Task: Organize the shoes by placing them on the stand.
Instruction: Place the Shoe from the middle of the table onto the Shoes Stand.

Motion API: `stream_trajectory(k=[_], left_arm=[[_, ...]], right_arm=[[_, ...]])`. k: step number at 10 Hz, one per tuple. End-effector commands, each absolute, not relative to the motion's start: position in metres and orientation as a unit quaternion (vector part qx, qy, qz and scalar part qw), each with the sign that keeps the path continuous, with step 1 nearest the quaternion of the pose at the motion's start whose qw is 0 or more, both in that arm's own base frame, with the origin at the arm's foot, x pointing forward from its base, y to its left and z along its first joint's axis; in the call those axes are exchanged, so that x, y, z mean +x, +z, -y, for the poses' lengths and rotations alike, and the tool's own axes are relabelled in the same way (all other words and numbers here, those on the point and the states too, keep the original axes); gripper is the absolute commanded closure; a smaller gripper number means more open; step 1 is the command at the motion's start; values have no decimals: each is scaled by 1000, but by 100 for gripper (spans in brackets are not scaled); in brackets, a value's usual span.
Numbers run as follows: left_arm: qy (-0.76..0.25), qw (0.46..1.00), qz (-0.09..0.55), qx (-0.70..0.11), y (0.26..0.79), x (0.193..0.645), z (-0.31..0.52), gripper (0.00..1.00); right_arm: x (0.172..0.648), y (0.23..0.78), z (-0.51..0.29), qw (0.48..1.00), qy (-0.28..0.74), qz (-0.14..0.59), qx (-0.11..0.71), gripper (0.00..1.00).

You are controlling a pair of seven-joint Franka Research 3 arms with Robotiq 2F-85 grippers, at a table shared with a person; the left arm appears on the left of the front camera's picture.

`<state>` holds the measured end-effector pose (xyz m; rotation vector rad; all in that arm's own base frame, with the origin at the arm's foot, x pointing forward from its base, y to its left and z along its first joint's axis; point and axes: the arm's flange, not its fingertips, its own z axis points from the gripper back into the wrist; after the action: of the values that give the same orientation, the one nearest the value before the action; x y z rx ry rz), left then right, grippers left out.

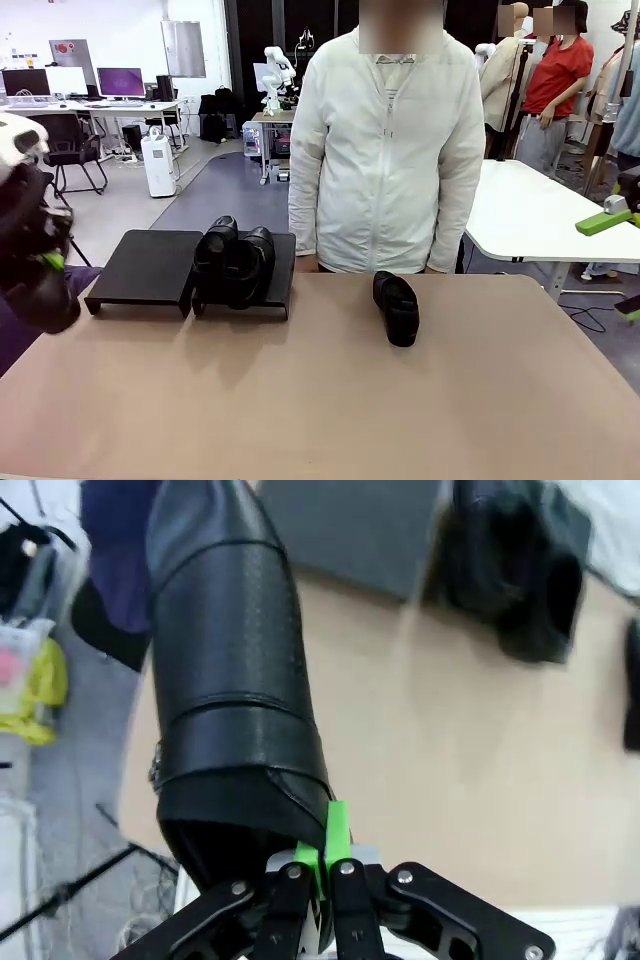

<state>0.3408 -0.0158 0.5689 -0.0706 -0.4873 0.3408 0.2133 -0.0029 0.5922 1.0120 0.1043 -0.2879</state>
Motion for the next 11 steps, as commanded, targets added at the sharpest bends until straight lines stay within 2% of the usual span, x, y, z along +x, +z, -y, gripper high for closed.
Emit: stream_trajectory(k=[1, 2, 3, 4, 5, 8, 9, 11], left_arm=[[128, 959, 252, -8, 567, 380, 20, 100], [77, 966, 246, -31, 561, 392, 15, 100], [92, 960, 263, -8, 559, 394, 16, 100], [100, 970, 221, -36, 562, 396, 13, 100], [112, 962, 247, -17, 554, 394, 11, 100], [103, 966, 234, -21, 546, 400, 18, 100], [124, 973, 194, -2, 554, 431, 13, 100], [106, 974, 193, 50, 562, 507, -5, 100]], right_arm=[[213, 592, 3, 864, -132, -49, 483, 0], [213, 592, 3, 864, -132, -49, 483, 0], [213, 592, 3, 864, -132, -49, 483, 0], [213, 592, 3, 864, -132, -49, 483, 0], [213, 592, 3, 864, -132, -49, 483, 0], [213, 592, 3, 864, -132, -49, 483, 0], [213, 592, 3, 864, -132, -49, 483, 0], [213, 592, 3, 864, -132, -49, 483, 0]])
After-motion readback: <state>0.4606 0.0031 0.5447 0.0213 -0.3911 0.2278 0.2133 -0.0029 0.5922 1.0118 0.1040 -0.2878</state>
